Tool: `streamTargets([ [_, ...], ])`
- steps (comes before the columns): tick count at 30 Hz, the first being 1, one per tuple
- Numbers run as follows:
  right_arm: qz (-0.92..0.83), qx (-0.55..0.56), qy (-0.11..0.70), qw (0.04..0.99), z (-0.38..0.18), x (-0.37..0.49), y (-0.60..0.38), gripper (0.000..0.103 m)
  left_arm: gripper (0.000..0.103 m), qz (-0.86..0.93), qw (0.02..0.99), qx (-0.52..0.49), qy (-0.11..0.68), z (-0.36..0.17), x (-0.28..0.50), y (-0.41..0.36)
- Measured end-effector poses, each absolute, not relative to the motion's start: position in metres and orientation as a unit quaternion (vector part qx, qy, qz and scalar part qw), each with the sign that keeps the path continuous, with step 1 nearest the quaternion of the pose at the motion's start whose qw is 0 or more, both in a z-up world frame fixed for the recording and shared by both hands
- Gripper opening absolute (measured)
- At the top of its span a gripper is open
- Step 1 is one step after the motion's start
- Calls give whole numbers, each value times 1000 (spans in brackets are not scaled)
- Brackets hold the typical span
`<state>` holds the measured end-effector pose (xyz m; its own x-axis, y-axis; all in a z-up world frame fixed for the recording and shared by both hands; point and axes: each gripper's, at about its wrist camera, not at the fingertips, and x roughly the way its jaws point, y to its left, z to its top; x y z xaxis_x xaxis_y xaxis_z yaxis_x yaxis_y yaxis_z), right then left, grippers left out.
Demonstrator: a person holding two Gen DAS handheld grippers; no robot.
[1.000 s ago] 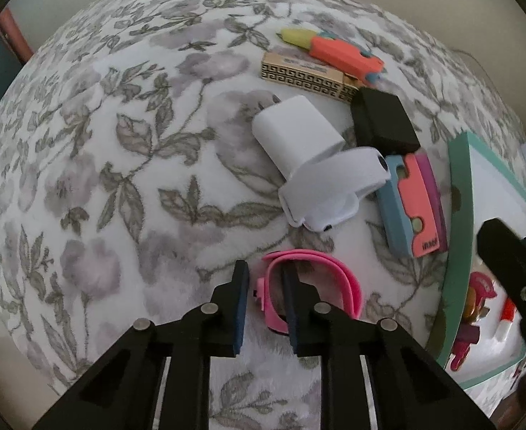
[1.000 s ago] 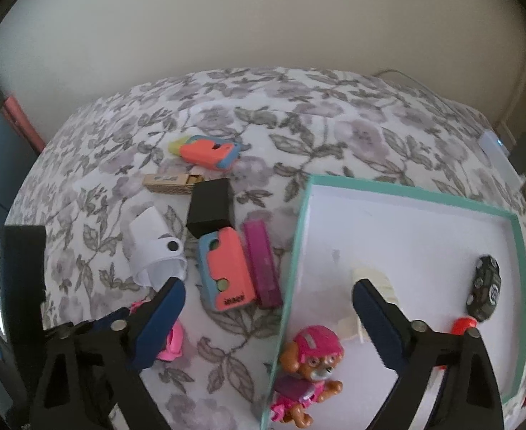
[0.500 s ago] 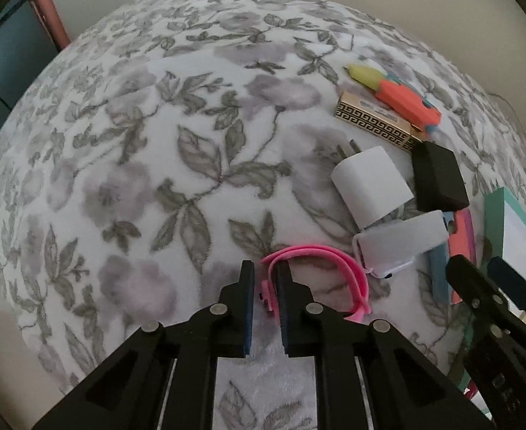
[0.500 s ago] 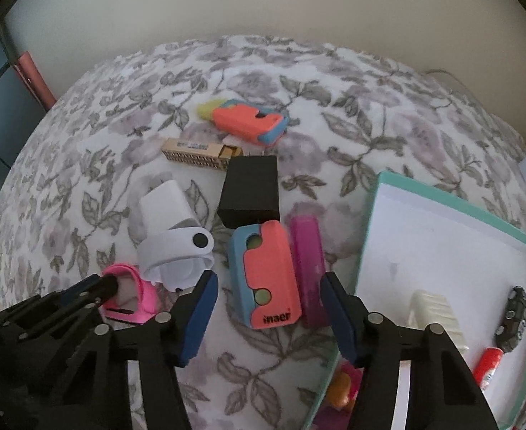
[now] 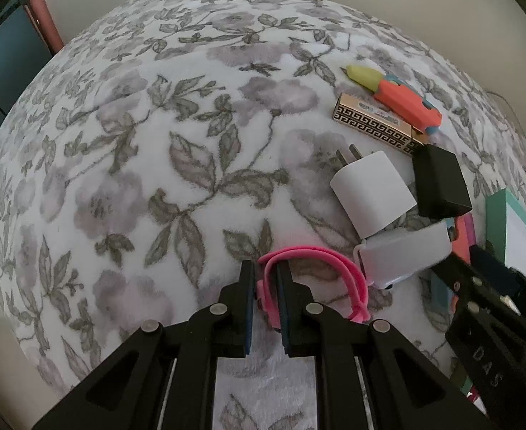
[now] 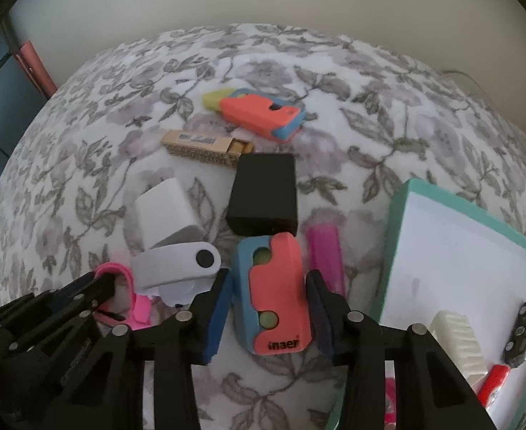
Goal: Organize rigid objects
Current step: 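Grasp the pink band with left tool while right grasps the coral-and-blue case, then lift the pink band with left tool while right lifts the coral-and-blue case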
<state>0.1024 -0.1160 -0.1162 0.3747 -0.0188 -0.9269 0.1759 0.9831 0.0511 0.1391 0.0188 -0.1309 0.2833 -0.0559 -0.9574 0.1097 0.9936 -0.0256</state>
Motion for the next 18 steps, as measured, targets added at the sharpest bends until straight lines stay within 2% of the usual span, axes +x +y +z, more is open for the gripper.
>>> streamTargets([
  [18,-56,72,594,799,-116,92,-115,45,13,-53,806,38,588,-127,141,3],
])
